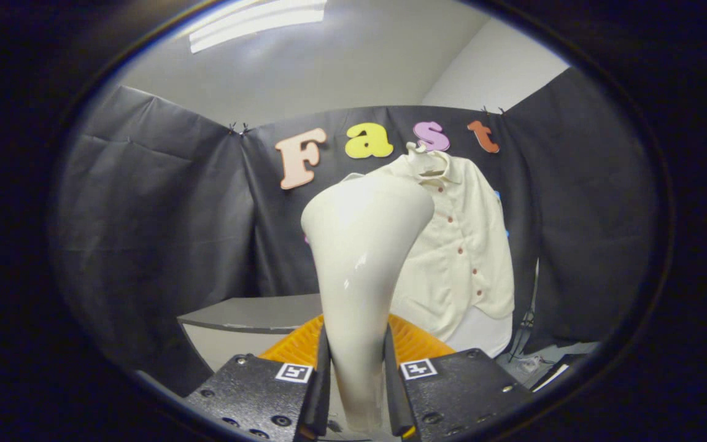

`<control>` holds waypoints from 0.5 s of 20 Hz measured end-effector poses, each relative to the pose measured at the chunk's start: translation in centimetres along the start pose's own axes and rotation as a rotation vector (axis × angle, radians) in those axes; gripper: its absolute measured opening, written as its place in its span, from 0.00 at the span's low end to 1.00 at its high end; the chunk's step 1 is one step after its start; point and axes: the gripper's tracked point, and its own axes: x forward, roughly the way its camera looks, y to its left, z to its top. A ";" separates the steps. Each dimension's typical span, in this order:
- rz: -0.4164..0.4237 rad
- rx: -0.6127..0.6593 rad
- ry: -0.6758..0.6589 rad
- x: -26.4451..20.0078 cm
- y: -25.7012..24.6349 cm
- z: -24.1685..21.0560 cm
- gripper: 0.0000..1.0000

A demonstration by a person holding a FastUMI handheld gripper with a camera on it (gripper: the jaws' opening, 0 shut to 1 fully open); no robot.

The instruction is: Iron the clothes twice with a garment steamer, once on the left side and once on the right side.

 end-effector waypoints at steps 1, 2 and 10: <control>-0.008 -0.007 -0.020 -0.5 0.4 0.6 0.38; -0.006 -0.011 -0.040 -1.1 0.9 1.1 0.38; -0.067 -0.038 -0.050 -5.3 1.3 -1.6 0.38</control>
